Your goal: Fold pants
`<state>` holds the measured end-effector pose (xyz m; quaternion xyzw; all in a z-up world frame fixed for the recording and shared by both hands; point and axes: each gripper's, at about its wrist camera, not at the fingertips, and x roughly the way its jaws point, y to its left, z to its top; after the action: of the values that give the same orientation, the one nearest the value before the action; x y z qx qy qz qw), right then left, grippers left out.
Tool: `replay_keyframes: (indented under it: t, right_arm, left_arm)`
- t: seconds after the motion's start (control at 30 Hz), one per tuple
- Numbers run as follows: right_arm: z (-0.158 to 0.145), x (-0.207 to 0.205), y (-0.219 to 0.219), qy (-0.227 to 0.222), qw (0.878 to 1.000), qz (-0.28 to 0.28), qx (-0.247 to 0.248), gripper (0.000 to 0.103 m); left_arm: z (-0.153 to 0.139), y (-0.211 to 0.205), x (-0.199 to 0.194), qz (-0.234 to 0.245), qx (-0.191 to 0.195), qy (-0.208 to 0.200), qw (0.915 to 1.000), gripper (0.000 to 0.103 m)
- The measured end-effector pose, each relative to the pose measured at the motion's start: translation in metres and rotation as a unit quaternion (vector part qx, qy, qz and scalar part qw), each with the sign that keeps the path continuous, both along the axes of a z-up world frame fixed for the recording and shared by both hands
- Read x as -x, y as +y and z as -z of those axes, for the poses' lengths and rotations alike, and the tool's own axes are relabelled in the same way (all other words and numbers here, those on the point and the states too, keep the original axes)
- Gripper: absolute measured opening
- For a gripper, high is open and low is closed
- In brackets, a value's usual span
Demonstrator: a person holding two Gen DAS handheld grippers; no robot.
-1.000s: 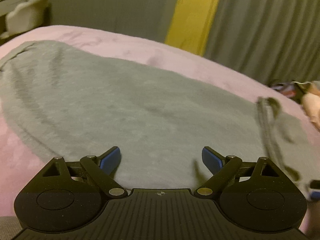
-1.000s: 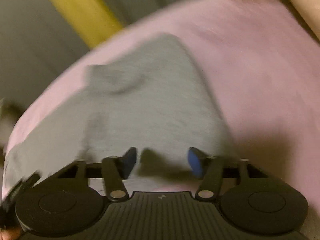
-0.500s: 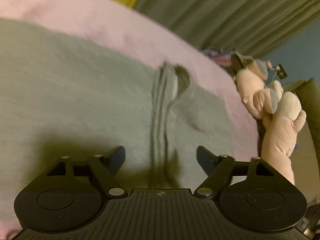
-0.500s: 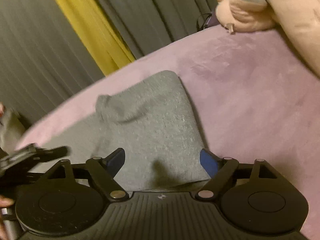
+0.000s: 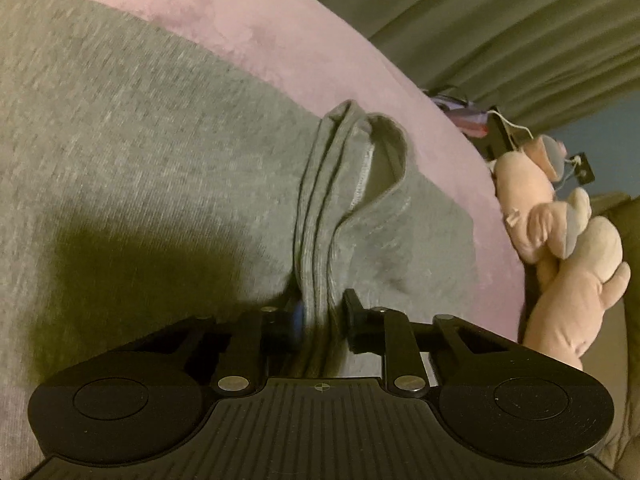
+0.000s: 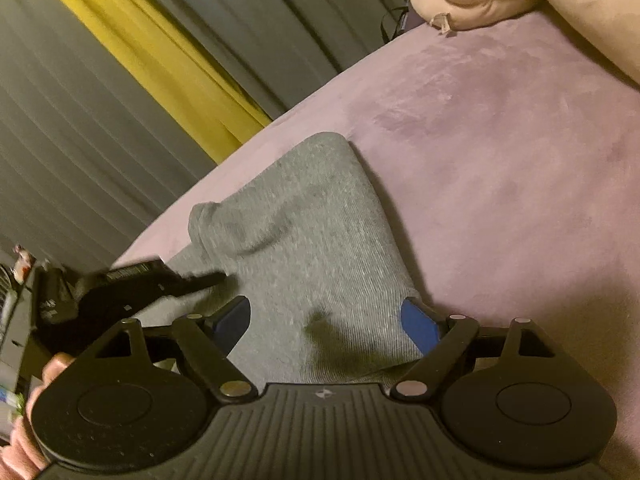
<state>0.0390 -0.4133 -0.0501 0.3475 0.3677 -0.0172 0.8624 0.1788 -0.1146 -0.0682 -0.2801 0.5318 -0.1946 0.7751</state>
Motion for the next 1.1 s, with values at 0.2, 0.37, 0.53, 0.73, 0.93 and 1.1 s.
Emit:
replay_keyframes:
  t: [0.2, 0.37, 0.53, 0.73, 0.93, 1.1]
  right_arm:
    - [-0.001, 0.004, -0.001, -0.008, 1.0, 0.003, -0.005, 0.084]
    - [-0.002, 0.006, 0.0, -0.01, 1.0, 0.002, -0.004, 0.084]
    - [-0.003, 0.004, 0.003, -0.006, 1.0, -0.004, 0.003, 0.084]
    - [-0.003, 0.0, 0.004, 0.003, 1.0, -0.012, 0.008, 0.084]
    - [-0.006, -0.002, 0.012, 0.005, 0.999, -0.018, 0.03, 0.084]
    - [-0.006, -0.004, 0.015, 0.011, 0.999, -0.018, 0.036, 0.084]
  left_arm:
    - [-0.034, 0.008, 0.015, 0.014, -0.006, -0.049, 0.9987, 0.015]
    - [-0.057, 0.041, 0.029, -0.004, -0.051, -0.082, 0.9953, 0.015]
    - [-0.053, 0.077, 0.038, 0.002, -0.134, -0.093, 0.9866, 0.021]
    - [-0.038, 0.095, 0.046, -0.017, -0.137, -0.07, 0.988, 0.04]
    - [-0.027, 0.081, 0.048, 0.003, -0.13, -0.071, 0.989, 0.054]
    - [-0.021, 0.065, 0.052, 0.018, -0.163, -0.094, 0.982, 0.041]
